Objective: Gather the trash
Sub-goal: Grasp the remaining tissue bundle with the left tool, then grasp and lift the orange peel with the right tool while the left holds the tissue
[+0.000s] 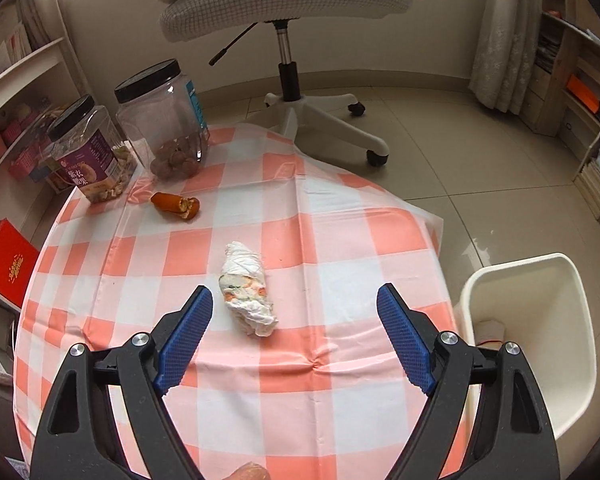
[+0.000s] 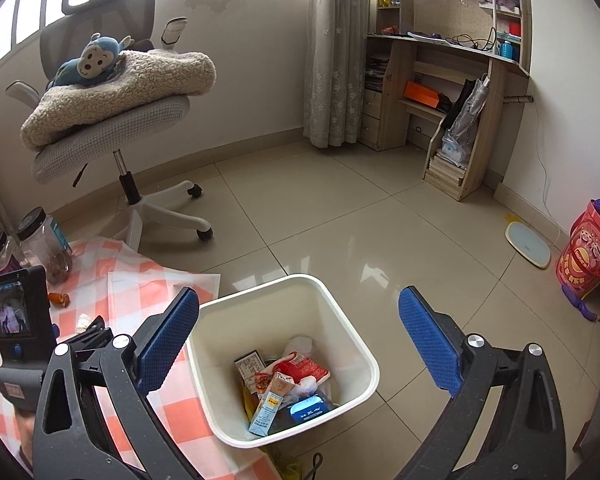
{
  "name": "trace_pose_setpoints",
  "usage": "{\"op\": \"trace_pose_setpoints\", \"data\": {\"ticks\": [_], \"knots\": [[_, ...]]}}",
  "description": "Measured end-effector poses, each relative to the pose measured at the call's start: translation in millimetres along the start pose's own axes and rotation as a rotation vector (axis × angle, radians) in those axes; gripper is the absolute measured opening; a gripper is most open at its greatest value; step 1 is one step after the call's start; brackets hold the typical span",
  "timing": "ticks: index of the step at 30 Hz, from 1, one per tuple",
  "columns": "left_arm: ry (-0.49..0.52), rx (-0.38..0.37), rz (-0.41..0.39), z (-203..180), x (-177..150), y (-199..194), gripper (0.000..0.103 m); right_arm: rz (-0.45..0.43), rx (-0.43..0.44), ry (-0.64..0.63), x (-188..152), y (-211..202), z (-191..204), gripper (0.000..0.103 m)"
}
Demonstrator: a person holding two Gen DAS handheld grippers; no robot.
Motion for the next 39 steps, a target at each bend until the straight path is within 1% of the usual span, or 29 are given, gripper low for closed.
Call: {"op": "trace_pose_setpoints", "data": {"ticks": [3,7,11,12,13,15,16,17,18,20,22,24,27,28,30,31,33,36,39], "knots": [[-0.021,0.035,0.03,15,4,21,0.082,0.027,0.01,-0.01,-1,7,9,0.096],[-0.041,0.061,0.088,30,5,52,0.082,0.052,0.01,-0.022,-2,16,19,0.096],[-0.065,0.054,0.145,39,1,73,0.081,0.066,0.002,-0.041,-3,24,28,0.096],[-0.071,0.047,0.155,41,0,77,0.08,0.068,-0.003,-0.043,-3,25,29,0.096],[-0.072,0.043,0.162,42,-1,81,0.078,0.071,-0.008,-0.044,-3,27,31,0.096],[-0.067,0.027,0.183,43,-3,88,0.061,0.079,-0.013,-0.045,-4,29,35,0.096],[-0.069,0.005,0.198,43,-4,91,0.055,0.085,-0.012,-0.046,-5,31,36,0.096],[-0.077,-0.033,0.205,42,-5,92,0.047,0.093,-0.01,-0.046,-7,33,39,0.096],[-0.079,-0.051,0.204,43,-5,91,0.039,0.104,-0.005,-0.045,-8,35,42,0.096],[-0.067,-0.04,0.206,48,-6,86,0.038,0.129,0.015,-0.04,-10,41,50,0.096],[-0.088,-0.069,0.208,59,-7,75,0.038,0.153,0.05,-0.038,-13,47,61,0.096],[-0.134,-0.099,0.195,79,-7,57,0.037,0.168,0.086,-0.062,-16,51,78,0.096],[-0.211,-0.128,0.161,120,-7,20,0.037,0.157,0.123,-0.147,-19,54,114,0.096],[-0.221,-0.119,0.149,134,-8,7,0.037,0.149,0.139,-0.189,-21,55,130,0.096],[-0.218,-0.079,0.115,163,-11,-18,0.038,0.138,0.187,-0.268,-24,57,165,0.096],[-0.214,-0.06,0.098,177,-13,-28,0.038,0.137,0.221,-0.302,-26,58,184,0.096],[-0.22,-0.046,0.067,203,-17,-46,0.038,0.142,0.305,-0.378,-34,61,228,0.096],[-0.257,-0.039,0.044,238,-28,-61,0.038,0.142,0.402,-0.531,-47,70,299,0.096],[-0.256,-0.039,0.037,266,-28,-66,0.038,0.136,0.474,-0.628,-56,81,362,0.096]]}}
Point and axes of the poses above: each gripper's, at about its wrist camera, not at the fingertips, and y roughly the way its jaws point, z to its left, x to its top, the point moved 8 cm from there along y, roughly the way its jaws point, and after that the axes turned 5 degrees about z, right-handed, at the moved point
